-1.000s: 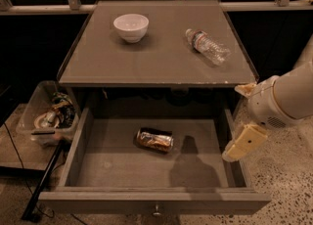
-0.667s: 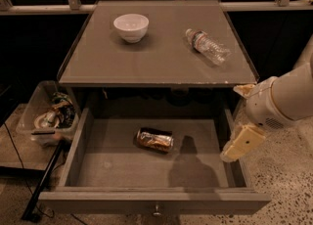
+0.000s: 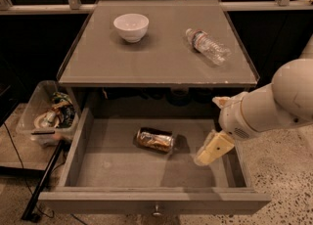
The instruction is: Pick orange can from top drawer and place on counter
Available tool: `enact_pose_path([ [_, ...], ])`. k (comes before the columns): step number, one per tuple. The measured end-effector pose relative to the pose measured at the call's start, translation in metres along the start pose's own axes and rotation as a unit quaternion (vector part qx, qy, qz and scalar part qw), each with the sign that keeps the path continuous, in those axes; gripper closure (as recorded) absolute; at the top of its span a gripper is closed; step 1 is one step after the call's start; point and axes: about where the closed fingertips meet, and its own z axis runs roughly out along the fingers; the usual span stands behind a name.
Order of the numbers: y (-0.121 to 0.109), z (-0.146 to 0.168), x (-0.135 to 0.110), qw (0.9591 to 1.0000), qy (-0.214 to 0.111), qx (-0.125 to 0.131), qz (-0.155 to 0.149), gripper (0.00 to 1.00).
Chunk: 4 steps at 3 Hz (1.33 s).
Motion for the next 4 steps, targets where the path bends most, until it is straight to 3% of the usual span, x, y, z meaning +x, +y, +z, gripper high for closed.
enact_pose_path([
  [2, 0.005, 0.064, -0.004, 0.9982, -0.052, -0.003, 0.028, 0.00],
  [3, 0.004, 0.097, -0.010, 0.9966, -0.081, 0.009, 0.010, 0.00],
  [4, 0.006, 0.094, -0.015, 0.9969, -0.078, 0.012, 0.002, 0.00],
])
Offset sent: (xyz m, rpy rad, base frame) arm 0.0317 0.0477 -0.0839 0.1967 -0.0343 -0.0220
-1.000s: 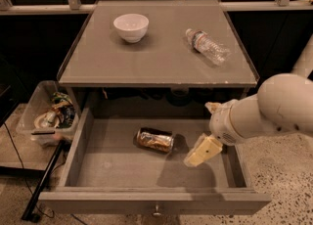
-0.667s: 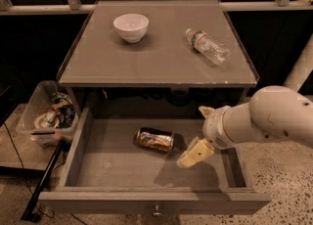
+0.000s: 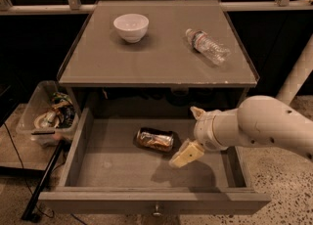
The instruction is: Pick orange can from top drawer and place on counter
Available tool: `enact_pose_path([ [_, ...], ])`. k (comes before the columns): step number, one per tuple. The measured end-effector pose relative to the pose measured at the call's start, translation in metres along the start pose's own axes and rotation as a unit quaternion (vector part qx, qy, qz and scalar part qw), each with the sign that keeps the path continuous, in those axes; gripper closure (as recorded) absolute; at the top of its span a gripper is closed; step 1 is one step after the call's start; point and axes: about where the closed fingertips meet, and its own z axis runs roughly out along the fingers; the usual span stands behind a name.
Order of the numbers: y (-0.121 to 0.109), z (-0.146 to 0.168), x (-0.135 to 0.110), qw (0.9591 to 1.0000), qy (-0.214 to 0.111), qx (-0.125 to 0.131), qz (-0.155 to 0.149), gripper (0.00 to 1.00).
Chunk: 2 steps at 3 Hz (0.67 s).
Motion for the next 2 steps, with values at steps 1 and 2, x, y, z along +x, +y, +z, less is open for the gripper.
enact_pose_path([
  [1, 0.004, 0.023, -0.002, 0.9999, 0.010, -0.002, -0.009, 0.00],
  [2, 0.013, 0.056, -0.002, 0.9994, 0.010, -0.014, -0.031, 0.00],
])
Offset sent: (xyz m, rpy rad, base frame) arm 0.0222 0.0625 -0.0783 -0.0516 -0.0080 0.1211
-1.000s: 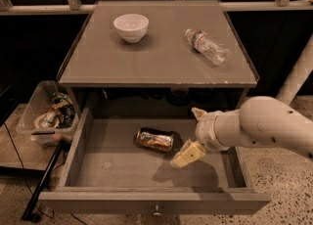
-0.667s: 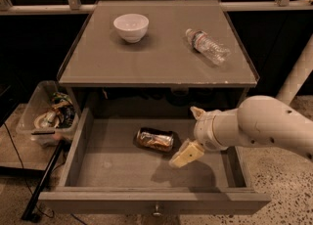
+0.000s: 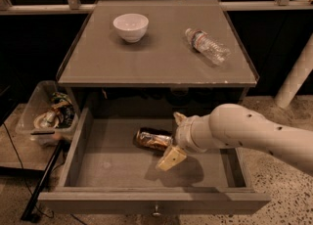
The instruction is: Pick orange can from top drawer and place on counter
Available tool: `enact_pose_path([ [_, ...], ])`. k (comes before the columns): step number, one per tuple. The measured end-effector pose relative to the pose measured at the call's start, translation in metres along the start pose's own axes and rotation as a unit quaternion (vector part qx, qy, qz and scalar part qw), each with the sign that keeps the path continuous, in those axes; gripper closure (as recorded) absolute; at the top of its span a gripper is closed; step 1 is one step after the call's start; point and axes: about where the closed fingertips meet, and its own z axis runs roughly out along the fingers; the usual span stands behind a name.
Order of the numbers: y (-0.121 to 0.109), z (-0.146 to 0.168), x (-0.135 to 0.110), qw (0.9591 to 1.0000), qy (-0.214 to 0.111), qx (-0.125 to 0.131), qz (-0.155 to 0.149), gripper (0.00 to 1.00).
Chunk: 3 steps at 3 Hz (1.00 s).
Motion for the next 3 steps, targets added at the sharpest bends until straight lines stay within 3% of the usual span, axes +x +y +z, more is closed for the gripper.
enact_pose_path([
  [1, 0.002, 0.029, 0.002, 0.9999, -0.004, -0.006, -0.014, 0.00],
  [3, -0.001, 0.076, 0.015, 0.9998, -0.001, -0.016, -0.011, 0.00],
])
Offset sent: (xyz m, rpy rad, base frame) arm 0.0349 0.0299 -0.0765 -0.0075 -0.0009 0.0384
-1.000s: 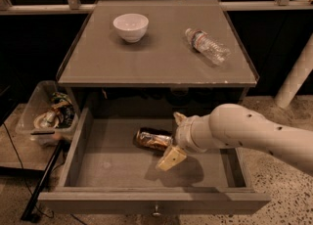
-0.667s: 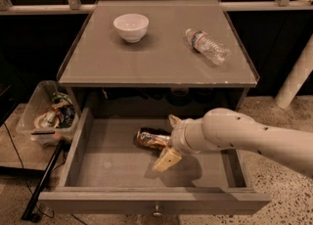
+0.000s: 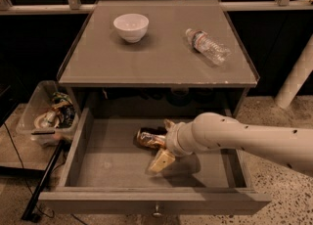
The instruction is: Pick orange can from top drawer and place on counter
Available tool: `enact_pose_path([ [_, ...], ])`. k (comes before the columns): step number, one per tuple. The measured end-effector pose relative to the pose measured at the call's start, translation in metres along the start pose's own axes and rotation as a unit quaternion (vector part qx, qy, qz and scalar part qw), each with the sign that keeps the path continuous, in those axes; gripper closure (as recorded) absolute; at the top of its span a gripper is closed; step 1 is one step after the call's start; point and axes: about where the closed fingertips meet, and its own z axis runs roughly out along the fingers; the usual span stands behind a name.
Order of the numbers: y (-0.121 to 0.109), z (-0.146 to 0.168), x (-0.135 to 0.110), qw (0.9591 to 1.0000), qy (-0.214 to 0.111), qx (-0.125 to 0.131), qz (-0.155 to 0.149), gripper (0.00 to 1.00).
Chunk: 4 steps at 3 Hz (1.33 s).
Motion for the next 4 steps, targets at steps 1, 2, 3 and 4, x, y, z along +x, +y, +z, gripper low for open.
enact_pose_path([
  [1, 0.0005, 0.0009, 0.0002, 1.0000, 0.000, -0.001, 0.000, 0.19],
  [2, 0.0005, 0.0009, 0.0002, 1.0000, 0.000, -0.001, 0.000, 0.41],
  [3, 0.0005, 0.0009, 0.0002, 1.0000, 0.000, -0.001, 0.000, 0.65],
  [4, 0.0008, 0.0003, 0.0002, 1.0000, 0.001, -0.001, 0.000, 0.88],
])
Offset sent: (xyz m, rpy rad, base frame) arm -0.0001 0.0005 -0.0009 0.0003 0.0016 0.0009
